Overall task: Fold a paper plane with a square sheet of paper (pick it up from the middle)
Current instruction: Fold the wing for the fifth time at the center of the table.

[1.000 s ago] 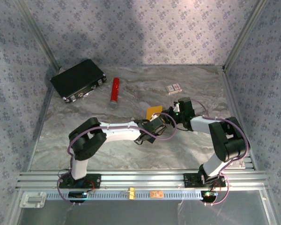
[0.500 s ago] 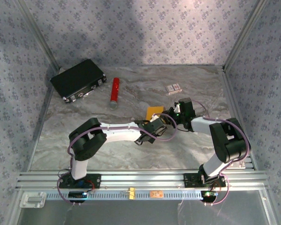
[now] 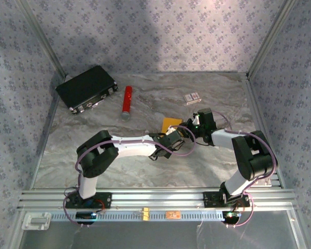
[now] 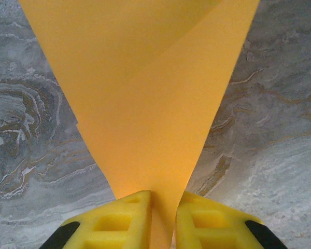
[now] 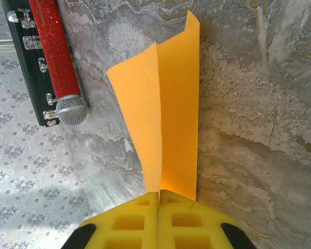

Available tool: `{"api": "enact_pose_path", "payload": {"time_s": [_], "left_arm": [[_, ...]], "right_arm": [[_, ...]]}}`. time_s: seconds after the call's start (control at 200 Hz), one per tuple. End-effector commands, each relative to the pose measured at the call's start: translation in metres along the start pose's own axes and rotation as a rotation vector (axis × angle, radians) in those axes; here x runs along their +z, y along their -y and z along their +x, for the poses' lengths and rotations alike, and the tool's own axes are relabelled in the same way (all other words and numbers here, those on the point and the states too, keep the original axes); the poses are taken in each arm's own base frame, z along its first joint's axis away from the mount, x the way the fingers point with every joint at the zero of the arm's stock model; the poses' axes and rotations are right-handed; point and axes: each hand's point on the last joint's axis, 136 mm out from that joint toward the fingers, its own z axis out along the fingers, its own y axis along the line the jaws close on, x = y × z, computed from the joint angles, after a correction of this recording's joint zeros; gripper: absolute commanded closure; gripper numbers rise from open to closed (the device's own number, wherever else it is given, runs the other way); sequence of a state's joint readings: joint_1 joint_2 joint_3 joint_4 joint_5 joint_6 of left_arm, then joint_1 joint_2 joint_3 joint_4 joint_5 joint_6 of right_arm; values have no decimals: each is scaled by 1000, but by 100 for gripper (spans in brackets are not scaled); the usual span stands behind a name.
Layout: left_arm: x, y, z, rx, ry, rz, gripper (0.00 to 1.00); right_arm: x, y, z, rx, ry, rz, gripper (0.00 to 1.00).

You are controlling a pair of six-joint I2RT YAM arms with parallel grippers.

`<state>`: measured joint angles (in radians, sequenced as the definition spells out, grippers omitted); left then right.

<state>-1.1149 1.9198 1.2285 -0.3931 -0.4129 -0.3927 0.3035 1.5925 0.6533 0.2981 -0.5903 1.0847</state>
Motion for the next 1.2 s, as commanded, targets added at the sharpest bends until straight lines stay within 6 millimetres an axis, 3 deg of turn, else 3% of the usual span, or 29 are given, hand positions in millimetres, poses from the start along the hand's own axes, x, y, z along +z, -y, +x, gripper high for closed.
{"api": "enact_pose_path", "payload": {"time_s": [0.0, 0.275, 0.465, 0.74, 1.194], "left_arm": [[2, -2, 4, 23, -13, -30, 82], [1, -1, 3, 22, -10, -24, 87], [-1, 1, 1, 12, 3, -4, 93], [-6, 13, -2, -28, 16, 126, 96], [-7, 27, -7, -119, 6, 347, 97]], "right_arm": [[-5, -5, -1, 4, 6, -17, 96], [-5, -4, -1, 4, 5, -17, 96], [-8, 0, -2, -7, 23, 3, 90], [-32, 18, -10, -34, 89, 94, 73], [-61, 28, -13, -56, 145, 121, 71]]}}
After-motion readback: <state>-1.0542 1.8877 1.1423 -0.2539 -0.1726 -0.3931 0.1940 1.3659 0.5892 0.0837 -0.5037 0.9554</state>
